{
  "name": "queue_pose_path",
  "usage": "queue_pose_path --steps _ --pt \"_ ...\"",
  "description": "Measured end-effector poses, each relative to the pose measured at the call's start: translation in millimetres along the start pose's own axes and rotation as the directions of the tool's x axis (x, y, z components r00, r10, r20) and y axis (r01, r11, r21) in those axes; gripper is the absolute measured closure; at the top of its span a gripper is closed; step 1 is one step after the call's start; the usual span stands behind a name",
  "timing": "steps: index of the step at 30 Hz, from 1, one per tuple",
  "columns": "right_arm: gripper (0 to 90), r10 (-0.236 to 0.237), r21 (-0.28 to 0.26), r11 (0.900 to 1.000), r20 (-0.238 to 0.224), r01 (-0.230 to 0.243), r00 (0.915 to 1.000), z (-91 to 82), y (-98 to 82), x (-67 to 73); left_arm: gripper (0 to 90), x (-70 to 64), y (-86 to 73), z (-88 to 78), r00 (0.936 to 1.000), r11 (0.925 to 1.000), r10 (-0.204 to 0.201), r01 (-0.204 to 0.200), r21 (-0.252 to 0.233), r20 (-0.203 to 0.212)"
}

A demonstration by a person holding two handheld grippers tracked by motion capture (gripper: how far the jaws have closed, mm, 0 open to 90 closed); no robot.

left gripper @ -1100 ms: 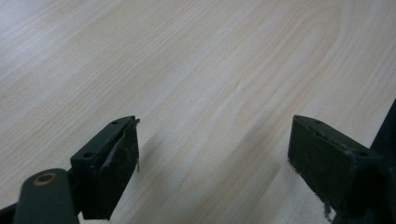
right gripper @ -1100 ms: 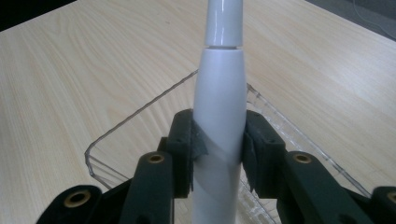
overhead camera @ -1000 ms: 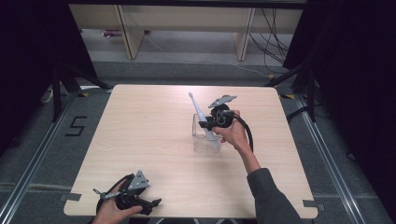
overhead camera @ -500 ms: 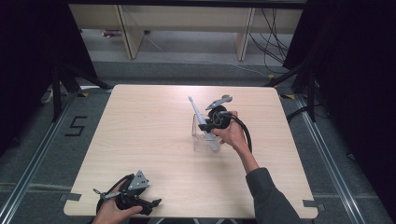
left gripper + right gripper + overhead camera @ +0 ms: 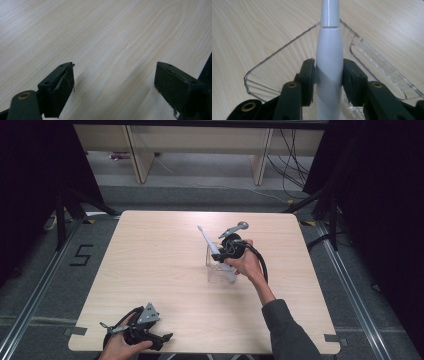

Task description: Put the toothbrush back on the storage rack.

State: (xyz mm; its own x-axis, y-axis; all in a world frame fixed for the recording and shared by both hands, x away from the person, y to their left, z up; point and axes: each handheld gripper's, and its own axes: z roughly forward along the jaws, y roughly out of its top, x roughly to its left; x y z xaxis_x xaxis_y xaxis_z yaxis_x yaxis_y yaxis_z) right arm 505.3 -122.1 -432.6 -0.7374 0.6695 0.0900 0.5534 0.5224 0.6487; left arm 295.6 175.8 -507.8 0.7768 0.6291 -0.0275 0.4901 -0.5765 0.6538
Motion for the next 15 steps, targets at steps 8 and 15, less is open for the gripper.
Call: queue_pose_path --steps 8,15 --pt "57.1 -0.037 -0.028 0.999 0.003 0.038 0.9993 -4.7 0.3 -0.4 15.7 0.2 0.0 0.1 0.9998 0.9998 0.017 -0.017 -0.006 -0.006" --pt "53.0 -0.046 -0.094 0.995 -0.009 0.045 0.9989 -19.1 -0.6 -1.7 15.7 -0.1 0.0 0.3 0.9999 0.9999 0.012 -0.012 -0.006 -0.005"
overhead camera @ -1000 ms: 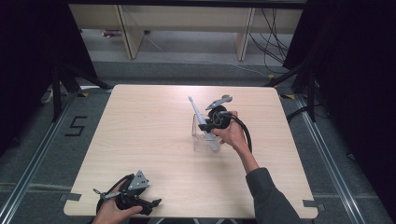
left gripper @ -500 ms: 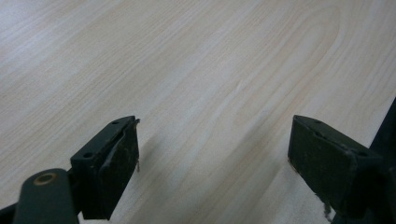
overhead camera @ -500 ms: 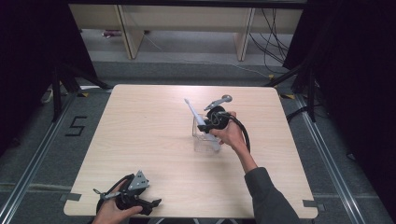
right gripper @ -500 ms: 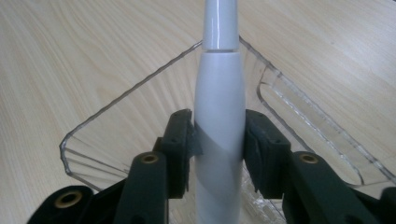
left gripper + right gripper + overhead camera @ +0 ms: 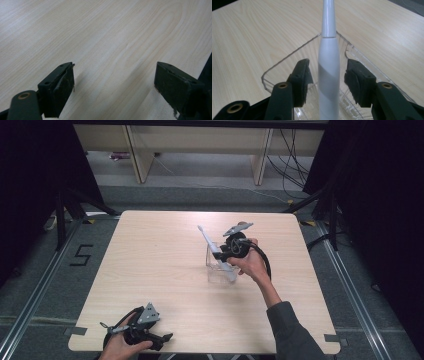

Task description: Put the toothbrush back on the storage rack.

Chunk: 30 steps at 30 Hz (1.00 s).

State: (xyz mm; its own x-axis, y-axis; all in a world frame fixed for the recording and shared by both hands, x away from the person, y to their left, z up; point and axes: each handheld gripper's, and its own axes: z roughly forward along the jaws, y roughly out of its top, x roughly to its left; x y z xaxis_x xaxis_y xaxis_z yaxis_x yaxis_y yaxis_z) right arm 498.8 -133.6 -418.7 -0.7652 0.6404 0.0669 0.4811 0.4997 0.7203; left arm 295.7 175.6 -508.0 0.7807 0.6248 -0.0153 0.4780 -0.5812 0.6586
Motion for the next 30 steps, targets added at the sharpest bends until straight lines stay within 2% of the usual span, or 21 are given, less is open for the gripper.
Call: queue_pose_path --steps 4,5,6,7,8,9,11,12,15,16,18,20,23,24,25,26,27,29,30 --pt "51.1 0.018 -0.045 0.999 -0.002 -0.018 0.9998 -8.3 -0.2 0.2 15.7 0.1 0.0 0.0 1.0 1.0 -0.003 0.003 -0.001 -0.002" --pt "50.7 0.035 -0.023 0.999 -0.006 -0.035 0.9994 -12.2 0.3 1.1 15.7 0.0 0.0 0.1 1.0 1.0 -0.003 0.003 0.0 -0.002" --pt "50.1 0.01 -0.05 0.999 -0.001 -0.01 0.9999 -12.8 0.0 0.2 15.8 0.0 0.0 0.2 1.0 1.0 -0.002 0.002 0.0 -0.002" --pt "49.9 0.014 -0.04 0.999 -0.015 -0.015 0.9998 -15.0 -0.1 0.8 15.7 -0.1 0.0 0.3 1.0 1.0 -0.002 0.002 0.0 -0.001" --pt "49.6 -0.005 -0.045 0.999 -0.016 0.004 0.9999 -16.5 -0.3 0.3 15.7 -0.1 0.0 0.2 1.0 1.0 -0.002 0.002 0.0 -0.001" --pt "48.9 0.014 -0.059 0.998 -0.007 -0.015 0.9999 -17.2 -1.2 2.9 15.7 0.0 0.0 0.2 1.0 1.0 -0.003 0.003 0.0 -0.002" --pt "48.3 0.015 -0.064 0.998 -0.011 -0.016 0.9998 -18.7 -1.4 4.2 15.7 0.1 -0.1 0.2 1.0 1.0 -0.004 0.004 -0.001 -0.003" --pt "47.3 0.011 -0.057 0.998 -0.014 -0.012 0.9998 -21.5 -1.3 5.0 15.7 -0.4 -0.4 0.6 0.9998 0.9998 -0.017 0.017 -0.002 -0.003" --pt "45.2 0.014 -0.072 0.997 -0.022 -0.016 0.9997 -26.0 -2.1 8.1 15.8 -0.4 -0.3 0.3 0.9999 0.9999 -0.015 0.015 -0.001 -0.002" --pt "43.1 0.0 -0.07 0.998 -0.032 -0.002 0.9995 -29.2 -3.0 8.9 15.7 0.0 0.0 0.1 1.0 1.0 -0.004 0.004 -0.001 -0.003" --pt "42.0 -0.016 -0.075 0.997 -0.037 0.013 0.9992 -31.1 -3.9 8.4 15.7 -0.3 -0.2 0.2 0.9999 0.9999 -0.012 0.012 0.001 -0.004" --pt "40.3 0.018 -0.071 0.997 -0.017 -0.02 0.9997 -34.4 -6.3 11.3 15.8 -0.5 -0.3 0.5 0.9999 0.9999 -0.017 0.017 -0.002 -0.004" --pt "39.3 0.008 -0.077 0.997 -0.013 -0.009 0.9999 -36.6 -8.3 10.8 15.8 -0.5 -0.3 0.6 0.9998 0.9999 -0.017 0.017 -0.002 -0.004" --pt "38.7 0.018 -0.084 0.996 -0.029 -0.02 0.9994 -36.7 -9.7 11.4 15.8 -0.4 -0.2 0.7 0.9998 0.9998 -0.017 0.017 -0.002 -0.005" --pt "37.7 0.008 -0.094 0.996 -0.006 -0.009 1.0 -39.5 -11.3 12.2 15.8 -0.4 -0.2 0.7 0.9998 0.9999 -0.017 0.017 -0.002 -0.005" --pt "37.5 0.01 -0.095 0.995 -0.025 -0.012 0.9996 -40.9 -13.5 14.0 15.8 -0.4 -0.3 0.6 0.9998 0.9999 -0.017 0.017 -0.002 -0.005" --pt "37.5 0.027 -0.09 0.995 -0.017 -0.028 0.9995 -43.0 -14.4 16.0 15.8 0.4 0.1 0.0 1.0 1.0 -0.002 0.002 -0.001 -0.005" --pt "37.5 0.027 -0.1 0.995 -0.028 -0.03 0.9993 -44.5 -16.8 18.0 15.8 0.8 0.1 -0.3 1.0 1.0 0.005 -0.005 0.005 -0.004" --pt "37.5 -0.023 -0.115 0.993 -0.004 0.023 0.9997 -46.4 -17.1 15.5 15.8 0.2 0.0 0.3 1.0 1.0 -0.006 0.006 -0.002 -0.005"
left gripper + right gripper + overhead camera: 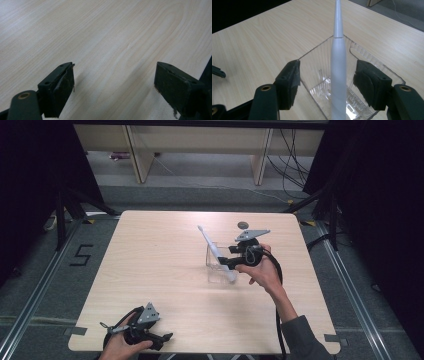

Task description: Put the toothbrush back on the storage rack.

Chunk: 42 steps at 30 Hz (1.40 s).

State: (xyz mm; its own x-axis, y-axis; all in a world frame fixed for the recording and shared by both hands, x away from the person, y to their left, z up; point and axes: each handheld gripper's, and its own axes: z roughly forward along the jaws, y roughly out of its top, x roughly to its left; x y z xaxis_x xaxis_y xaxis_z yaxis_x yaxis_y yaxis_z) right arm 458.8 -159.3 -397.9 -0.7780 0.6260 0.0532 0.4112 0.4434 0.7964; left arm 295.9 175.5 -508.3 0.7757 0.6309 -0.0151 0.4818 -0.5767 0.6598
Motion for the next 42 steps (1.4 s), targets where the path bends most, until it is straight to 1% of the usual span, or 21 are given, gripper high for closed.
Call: queue_pose_path --steps 3,4,6,9,12,13,14,19,20,21,22,26,27,28,29,30,32,34,37,40,42 --pt "37.2 0.034 0.005 0.999 -0.009 -0.034 0.9994 -4.4 -1.9 5.0 15.8 -0.5 -0.3 0.6 0.9999 0.9999 -0.011 0.011 0.0 0.001" --pt "37.2 0.043 0.003 0.999 -0.013 -0.043 0.999 -5.9 -2.4 5.8 15.7 0.1 0.1 0.2 1.0 1.0 0.004 -0.004 0.002 0.002" --pt "37.2 0.003 -0.01 1.0 -0.006 -0.003 1.0 -7.2 -2.8 3.7 15.8 -0.7 -0.2 0.4 0.9999 0.9999 -0.011 0.011 0.0 0.001" --pt "37.2 0.032 -0.011 0.999 -0.007 -0.032 0.9995 -9.1 -4.5 7.0 15.8 0.3 0.1 -0.4 1.0 1.0 0.004 -0.004 0.002 0.002" --pt "37.1 0.008 -0.008 1.0 -0.011 -0.008 0.9999 -10.4 -4.8 7.0 15.8 -0.5 -0.2 0.0 1.0 1.0 -0.009 0.009 0.0 0.003" --pt "36.9 0.022 -0.013 1.0 -0.012 -0.022 0.9997 -11.4 -6.2 10.0 15.8 0.0 0.1 -0.4 1.0 1.0 0.003 -0.003 0.001 0.003" --pt "36.8 -0.002 -0.017 1.0 -0.009 0.002 1.0 -11.8 -6.3 8.5 15.8 0.0 0.1 -0.5 1.0 1.0 0.004 -0.004 0.001 0.002" --pt "35.9 0.015 -0.018 1.0 0.0 -0.015 0.9999 -17.5 -11.1 13.3 15.8 -0.3 0.2 -0.9 0.9999 1.0 0.002 -0.002 -0.002 0.01" --pt "35.8 -0.01 -0.018 1.0 0.003 0.01 0.9999 -19.4 -11.3 11.7 15.8 0.5 0.5 -1.2 0.9999 0.9999 0.007 -0.007 0.008 0.014" --pt "35.8 0.017 -0.007 1.0 0.005 -0.017 0.9998 -21.3 -12.2 14.0 15.8 0.3 0.5 -0.9 1.0 1.0 0.004 -0.004 0.008 0.009" --pt "35.7 -0.005 -0.021 1.0 0.001 0.005 1.0 -21.5 -12.7 12.8 15.8 0.5 0.5 -1.0 0.9999 0.9999 0.009 -0.009 0.01 0.008" --pt "35.2 0.011 -0.029 1.0 -0.02 -0.012 0.9997 -24.3 -14.9 12.7 15.8 0.5 0.1 -1.0 0.9999 1.0 0.009 -0.009 0.003 0.008" --pt "35.1 0.04 -0.022 0.999 -0.022 -0.04 0.999 -25.2 -15.5 14.3 15.8 0.5 0.1 -1.0 0.9999 1.0 0.009 -0.009 0.003 0.008" --pt "35.1 0.04 -0.022 0.999 -0.022 -0.04 0.999 -25.2 -15.5 14.3 15.8 0.7 0.4 -1.3 0.9999 0.9999 0.008 -0.009 0.008 0.008" --pt "35.1 0.005 -0.032 0.999 -0.006 -0.005 1.0 -26.5 -16.2 12.8 15.8 0.8 0.4 -1.3 0.9999 0.9999 0.009 -0.009 0.008 0.008" --pt "35.0 0.022 -0.027 0.999 -0.016 -0.023 0.9996 -27.2 -16.7 14.3 15.8 0.8 0.3 -1.3 0.9999 0.9999 0.009 -0.009 0.008 0.008" --pt "34.3 0.004 -0.031 1.0 -0.012 -0.004 0.9999 -28.1 -18.0 13.8 15.8 0.7 0.3 -1.4 0.9999 0.9999 0.009 -0.009 0.008 0.008" --pt "33.8 0.028 -0.018 0.999 -0.012 -0.028 0.9995 -29.5 -20.3 16.3 15.8 0.0 -0.1 -1.4 1.0 1.0 0.006 -0.006 -0.001 0.003" --pt "33.1 -0.001 -0.028 1.0 0.006 0.002 1.0 -30.7 -23.4 15.9 15.8 0.0 -0.1 -1.4 1.0 1.0 0.007 -0.007 -0.001 0.003" --pt "32.6 0.034 -0.023 0.999 0.001 -0.034 0.9994 -34.0 -26.0 17.9 15.8 -0.2 0.0 -1.3 1.0 1.0 0.005 -0.005 -0.003 0.002" --pt "31.7 0.019 -0.032 0.999 0.005 -0.018 0.9998 -35.9 -27.3 16.9 15.8 -0.2 -0.1 -1.3 1.0 1.0 0.005 -0.005 -0.003 0.002"
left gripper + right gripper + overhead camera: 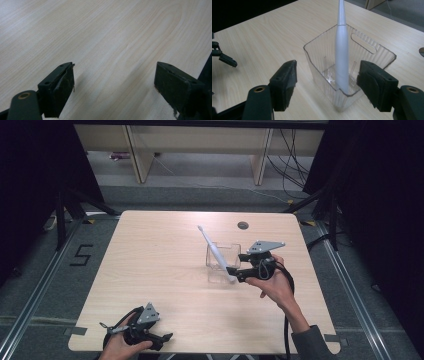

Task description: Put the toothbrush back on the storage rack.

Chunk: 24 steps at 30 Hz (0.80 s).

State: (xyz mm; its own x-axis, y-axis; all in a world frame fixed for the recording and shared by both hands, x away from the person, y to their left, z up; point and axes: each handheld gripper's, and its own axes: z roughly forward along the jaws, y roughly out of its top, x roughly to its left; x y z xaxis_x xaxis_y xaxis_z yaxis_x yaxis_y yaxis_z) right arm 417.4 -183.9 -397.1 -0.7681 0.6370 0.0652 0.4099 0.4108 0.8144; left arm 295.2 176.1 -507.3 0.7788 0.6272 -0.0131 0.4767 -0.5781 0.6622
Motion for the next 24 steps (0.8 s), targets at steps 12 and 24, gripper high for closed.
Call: queue_pose_path --steps 12,24 --pt "30.4 0.017 -0.004 1.0 -0.009 -0.017 0.9998 -6.3 -13.1 2.7 15.8 -0.1 0.0 -0.1 1.0 1.0 -0.001 0.001 -0.002 -0.002" --pt "29.4 0.027 -0.002 1.0 -0.005 -0.027 0.9996 -13.4 -22.0 12.4 15.8 -0.3 0.0 -0.3 1.0 1.0 0.001 -0.001 -0.002 -0.002"
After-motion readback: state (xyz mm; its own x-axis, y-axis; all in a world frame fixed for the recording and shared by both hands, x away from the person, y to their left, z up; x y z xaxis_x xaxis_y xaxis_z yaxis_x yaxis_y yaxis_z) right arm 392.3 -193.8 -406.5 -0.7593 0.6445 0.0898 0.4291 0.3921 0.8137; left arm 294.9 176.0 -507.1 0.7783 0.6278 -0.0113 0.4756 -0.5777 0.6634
